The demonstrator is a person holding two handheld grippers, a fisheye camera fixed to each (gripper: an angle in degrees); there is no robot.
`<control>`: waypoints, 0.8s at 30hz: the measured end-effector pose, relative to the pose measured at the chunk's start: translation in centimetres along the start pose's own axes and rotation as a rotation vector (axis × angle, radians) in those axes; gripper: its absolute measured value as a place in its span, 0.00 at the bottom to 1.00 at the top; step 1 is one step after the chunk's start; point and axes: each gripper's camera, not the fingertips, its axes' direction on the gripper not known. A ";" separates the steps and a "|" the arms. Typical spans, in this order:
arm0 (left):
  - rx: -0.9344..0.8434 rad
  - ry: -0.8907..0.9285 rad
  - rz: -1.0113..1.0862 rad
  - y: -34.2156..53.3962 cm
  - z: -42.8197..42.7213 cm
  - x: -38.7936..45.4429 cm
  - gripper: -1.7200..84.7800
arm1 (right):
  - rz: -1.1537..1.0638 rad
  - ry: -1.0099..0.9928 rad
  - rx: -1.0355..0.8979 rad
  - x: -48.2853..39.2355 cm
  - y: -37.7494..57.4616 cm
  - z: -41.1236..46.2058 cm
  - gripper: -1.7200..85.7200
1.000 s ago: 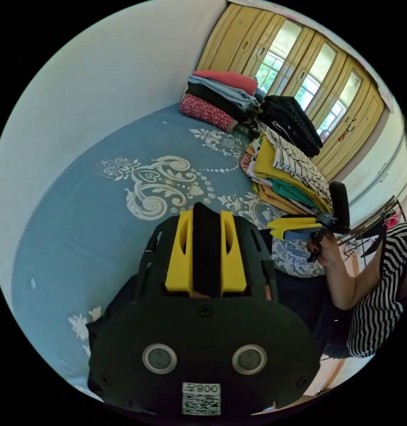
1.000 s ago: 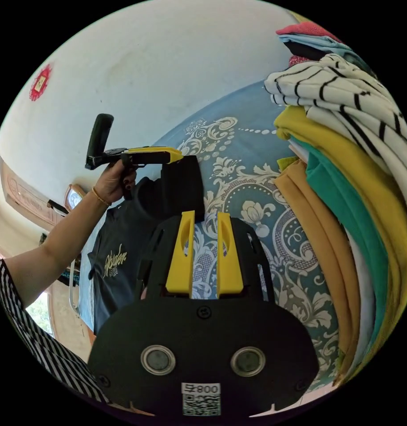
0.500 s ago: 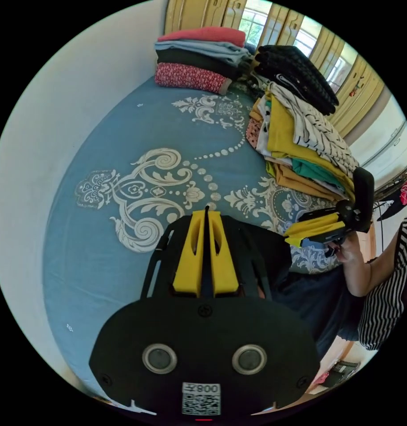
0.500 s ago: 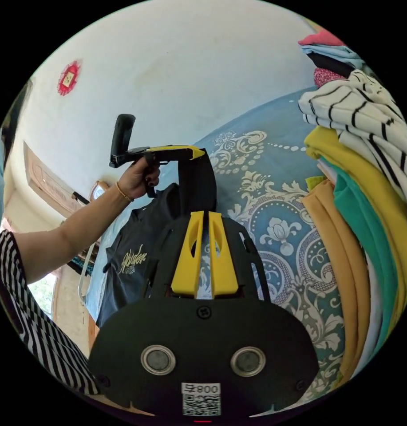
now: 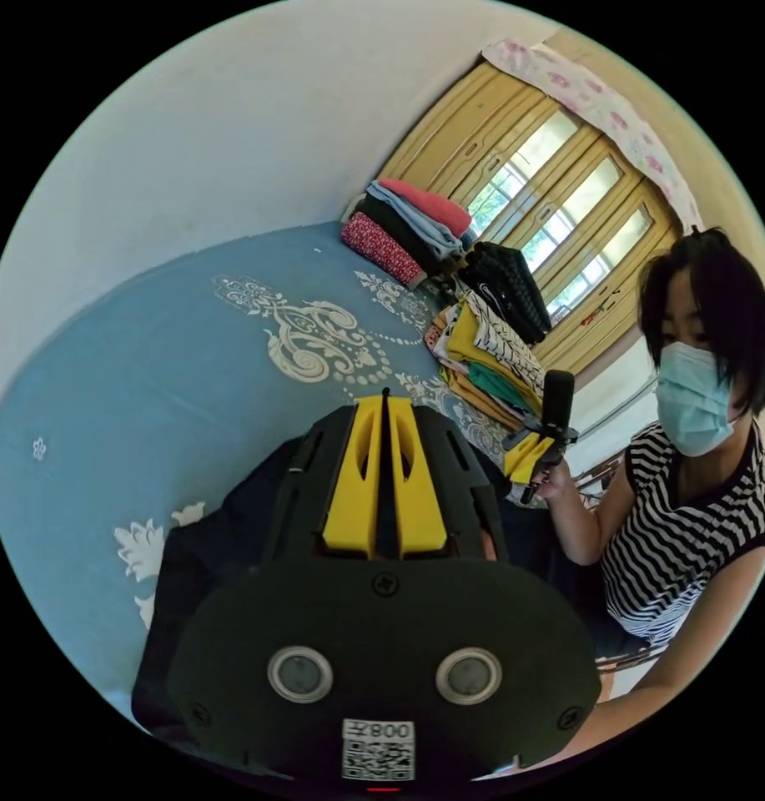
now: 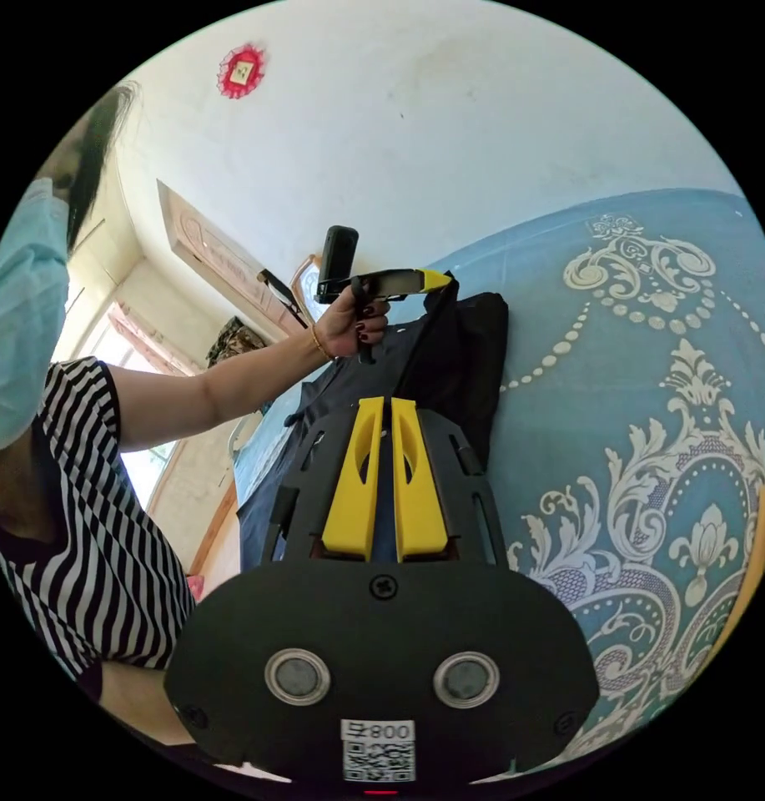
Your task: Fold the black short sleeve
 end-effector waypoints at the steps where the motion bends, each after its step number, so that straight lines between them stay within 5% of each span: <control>1: 0.000 -0.001 -0.007 0.5 -0.1 -0.5 0.05 | 0.002 0.002 -0.014 0.1 0.0 0.3 0.04; 16: 0.045 -0.078 -0.192 9.0 -2.6 -9.0 0.12 | -0.006 -0.002 -0.397 0.9 -1.0 6.5 0.04; 24: -0.172 -0.218 -0.044 5.3 4.9 -8.1 0.13 | 0.030 0.358 -0.130 -0.9 -1.0 -0.1 0.11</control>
